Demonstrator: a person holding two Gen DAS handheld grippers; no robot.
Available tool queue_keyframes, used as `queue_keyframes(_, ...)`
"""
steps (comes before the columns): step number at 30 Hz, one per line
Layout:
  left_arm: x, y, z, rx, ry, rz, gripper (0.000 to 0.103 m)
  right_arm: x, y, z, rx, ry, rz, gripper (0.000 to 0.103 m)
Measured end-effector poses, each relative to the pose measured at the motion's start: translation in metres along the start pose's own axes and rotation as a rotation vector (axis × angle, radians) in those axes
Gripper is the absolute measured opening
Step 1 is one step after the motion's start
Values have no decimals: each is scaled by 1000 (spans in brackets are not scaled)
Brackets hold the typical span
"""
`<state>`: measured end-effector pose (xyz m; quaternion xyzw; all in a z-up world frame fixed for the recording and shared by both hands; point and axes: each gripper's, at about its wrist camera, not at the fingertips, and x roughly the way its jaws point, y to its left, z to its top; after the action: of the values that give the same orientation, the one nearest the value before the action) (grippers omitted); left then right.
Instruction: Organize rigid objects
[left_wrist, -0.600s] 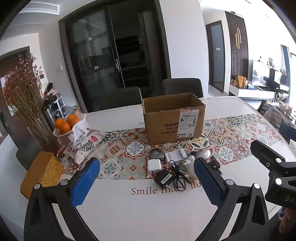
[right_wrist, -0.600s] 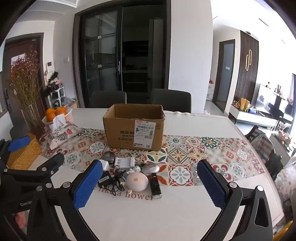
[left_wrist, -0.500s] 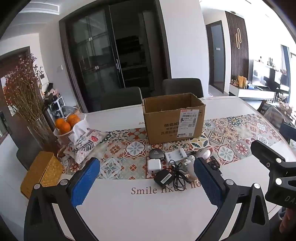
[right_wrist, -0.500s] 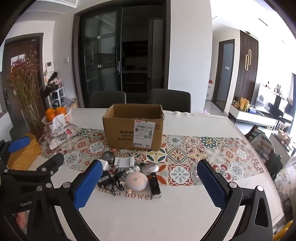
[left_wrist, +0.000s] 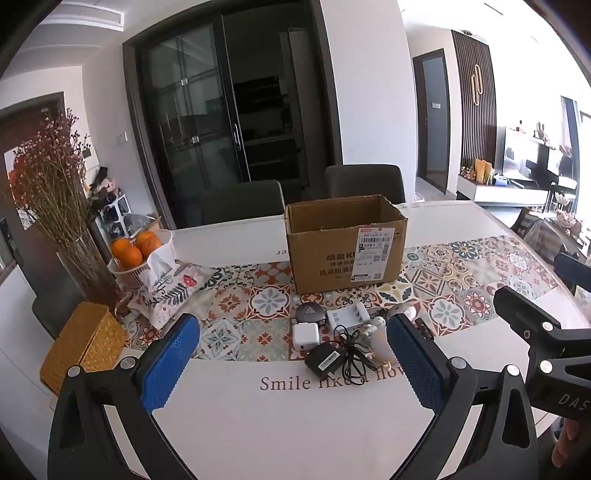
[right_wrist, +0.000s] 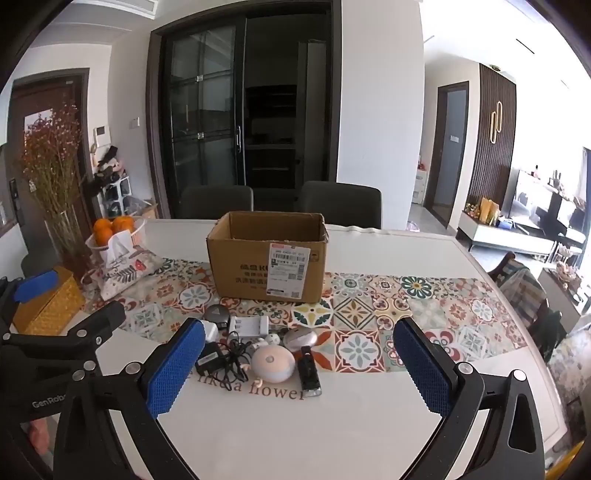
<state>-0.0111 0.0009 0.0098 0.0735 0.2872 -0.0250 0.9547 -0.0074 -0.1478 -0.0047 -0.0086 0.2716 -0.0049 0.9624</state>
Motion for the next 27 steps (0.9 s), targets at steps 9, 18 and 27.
queue_keyframes(9, 1, -1, 2, 5, 3, -6, 103, 2, -1, -1, 3, 0, 1, 102)
queue_keyframes(18, 5, -1, 3, 6, -1, -9, 103, 3, -1, -1, 2, 0, 5, 102)
queue_keyframes(27, 7, -1, 6, 8, -5, -6, 103, 6, 0, 0, 0, -1, 3, 102)
